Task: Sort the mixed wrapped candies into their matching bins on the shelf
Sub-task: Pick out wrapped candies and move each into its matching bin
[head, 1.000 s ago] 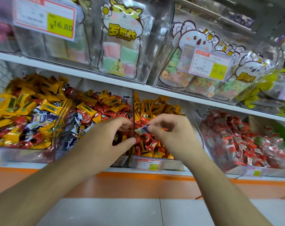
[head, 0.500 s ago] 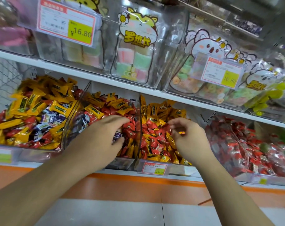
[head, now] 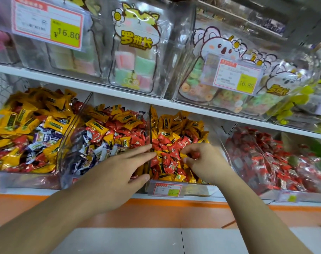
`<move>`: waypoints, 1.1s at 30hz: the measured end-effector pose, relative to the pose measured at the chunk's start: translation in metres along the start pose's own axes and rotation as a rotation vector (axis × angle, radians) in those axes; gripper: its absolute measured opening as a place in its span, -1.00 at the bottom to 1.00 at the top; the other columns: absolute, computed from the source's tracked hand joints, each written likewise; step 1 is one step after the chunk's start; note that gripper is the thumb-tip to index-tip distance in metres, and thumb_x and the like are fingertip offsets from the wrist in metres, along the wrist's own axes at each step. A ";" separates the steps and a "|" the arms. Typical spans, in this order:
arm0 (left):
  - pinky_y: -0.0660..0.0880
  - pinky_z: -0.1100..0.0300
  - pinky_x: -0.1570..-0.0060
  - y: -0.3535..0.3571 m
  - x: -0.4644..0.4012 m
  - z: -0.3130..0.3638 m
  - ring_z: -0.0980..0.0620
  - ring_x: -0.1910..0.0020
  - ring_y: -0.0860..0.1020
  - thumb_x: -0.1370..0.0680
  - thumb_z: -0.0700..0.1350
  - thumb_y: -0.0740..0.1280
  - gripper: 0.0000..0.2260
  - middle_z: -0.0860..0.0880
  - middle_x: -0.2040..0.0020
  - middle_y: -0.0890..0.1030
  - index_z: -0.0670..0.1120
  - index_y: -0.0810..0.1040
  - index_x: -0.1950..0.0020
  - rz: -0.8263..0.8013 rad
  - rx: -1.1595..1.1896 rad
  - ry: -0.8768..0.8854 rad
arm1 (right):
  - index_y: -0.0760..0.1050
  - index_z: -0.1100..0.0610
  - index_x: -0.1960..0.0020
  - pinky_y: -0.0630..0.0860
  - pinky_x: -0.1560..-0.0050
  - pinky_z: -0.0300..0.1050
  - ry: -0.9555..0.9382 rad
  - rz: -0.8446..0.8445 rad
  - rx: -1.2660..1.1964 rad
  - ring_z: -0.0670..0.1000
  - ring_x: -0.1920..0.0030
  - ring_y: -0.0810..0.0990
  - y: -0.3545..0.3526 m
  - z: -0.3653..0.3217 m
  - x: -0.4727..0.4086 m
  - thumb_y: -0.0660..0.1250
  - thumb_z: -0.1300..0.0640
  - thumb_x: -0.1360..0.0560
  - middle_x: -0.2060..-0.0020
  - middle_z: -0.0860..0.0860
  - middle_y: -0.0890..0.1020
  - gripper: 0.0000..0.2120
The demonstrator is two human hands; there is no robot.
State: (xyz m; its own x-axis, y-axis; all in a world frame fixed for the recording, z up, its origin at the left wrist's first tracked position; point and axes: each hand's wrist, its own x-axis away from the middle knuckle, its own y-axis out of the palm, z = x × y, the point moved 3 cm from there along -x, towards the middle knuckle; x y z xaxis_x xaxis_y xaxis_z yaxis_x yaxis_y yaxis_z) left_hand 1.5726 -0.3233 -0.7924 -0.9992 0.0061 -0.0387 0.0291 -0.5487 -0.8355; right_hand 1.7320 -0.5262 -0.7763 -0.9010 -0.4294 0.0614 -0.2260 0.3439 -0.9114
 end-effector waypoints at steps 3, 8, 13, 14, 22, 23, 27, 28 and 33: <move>0.14 0.14 -0.54 0.001 -0.001 0.000 0.42 -0.54 -0.03 -0.67 0.23 0.17 -0.46 0.61 -0.49 -0.18 0.43 0.03 -0.60 0.003 0.001 0.001 | 0.72 -0.11 -0.05 0.47 0.06 -0.30 -0.023 -0.051 0.006 -0.15 0.01 0.61 0.002 0.004 -0.002 0.49 0.12 -0.54 0.08 -0.22 0.65 -0.84; 0.14 0.15 -0.54 0.001 -0.001 -0.001 0.42 -0.55 -0.02 -0.67 0.22 0.19 -0.47 0.61 -0.49 -0.15 0.42 0.05 -0.60 0.008 -0.002 0.007 | 0.73 -0.11 0.16 0.57 0.18 -0.40 -0.027 0.000 -0.011 -0.24 0.20 0.64 -0.012 0.010 -0.001 0.45 0.21 -0.52 0.22 -0.21 0.71 -0.76; 0.22 0.15 -0.52 0.000 0.001 0.000 0.41 -0.55 -0.01 -0.68 0.22 0.18 -0.47 0.63 -0.48 -0.18 0.43 0.04 -0.60 0.000 -0.007 0.001 | 0.64 -0.03 -0.27 0.49 -0.15 -0.23 -0.046 0.235 0.032 -0.05 -0.17 0.63 -0.021 0.009 -0.007 0.43 0.23 -0.55 -0.13 -0.10 0.69 -0.67; 0.21 0.15 -0.52 0.000 0.001 0.001 0.41 -0.55 -0.01 -0.68 0.22 0.18 -0.47 0.63 -0.48 -0.18 0.43 0.04 -0.60 -0.003 -0.007 0.002 | 0.59 -0.04 -0.36 0.46 -0.22 -0.20 -0.059 0.221 0.043 0.00 -0.26 0.60 -0.018 0.009 -0.011 0.43 0.21 -0.55 -0.23 -0.07 0.66 -0.60; 0.16 0.21 -0.50 0.001 -0.001 0.000 0.44 -0.54 0.00 -0.68 0.21 0.19 -0.48 0.64 -0.47 -0.18 0.43 0.06 -0.60 0.002 0.013 0.007 | 0.60 -0.15 -0.33 0.48 -0.34 0.04 -0.088 0.146 0.096 0.09 -0.37 0.49 0.009 0.015 -0.032 0.53 0.08 -0.52 -0.33 -0.06 0.61 -0.59; 0.15 0.21 -0.50 0.000 -0.001 -0.001 0.44 -0.54 0.01 -0.68 0.20 0.19 -0.48 0.64 -0.47 -0.17 0.43 0.07 -0.59 0.006 0.016 0.009 | 0.65 -0.13 -0.25 0.57 -0.27 0.06 -0.082 0.172 0.087 0.08 -0.29 0.56 0.010 0.016 -0.033 0.53 0.10 -0.51 -0.28 -0.04 0.64 -0.67; 0.17 0.20 -0.50 0.000 -0.002 -0.001 0.45 -0.53 0.02 -0.67 0.20 0.20 -0.49 0.64 -0.47 -0.15 0.42 0.10 -0.59 0.016 0.014 0.003 | 0.71 -0.08 -0.10 0.65 0.04 -0.11 -0.098 0.235 0.070 -0.04 0.09 0.66 0.010 0.019 -0.032 0.48 0.18 -0.54 -0.04 -0.05 0.73 -0.79; 0.16 0.20 -0.50 0.000 -0.002 0.000 0.45 -0.54 0.02 -0.67 0.21 0.20 -0.49 0.64 -0.48 -0.14 0.42 0.11 -0.59 0.016 0.015 0.003 | 0.71 -0.07 -0.11 0.60 0.15 -0.25 -0.093 0.248 0.047 -0.11 0.19 0.63 0.007 0.020 -0.031 0.48 0.19 -0.55 -0.01 -0.05 0.73 -0.79; 0.18 0.19 -0.51 -0.001 -0.002 -0.001 0.43 -0.55 0.03 -0.67 0.20 0.21 -0.49 0.62 -0.49 -0.13 0.41 0.11 -0.59 0.016 0.013 0.009 | 0.73 -0.15 -0.04 0.42 0.47 -0.37 -0.038 0.316 -0.246 -0.15 0.45 0.54 -0.011 0.019 -0.017 0.52 0.17 -0.52 0.12 -0.07 0.72 -0.78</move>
State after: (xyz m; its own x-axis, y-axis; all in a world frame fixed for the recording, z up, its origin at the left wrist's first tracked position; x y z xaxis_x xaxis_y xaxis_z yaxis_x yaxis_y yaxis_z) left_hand 1.5742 -0.3216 -0.7923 -0.9984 0.0049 -0.0572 0.0447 -0.5592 -0.8278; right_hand 1.7566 -0.5390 -0.7753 -0.9270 -0.2994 -0.2258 -0.0260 0.6520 -0.7578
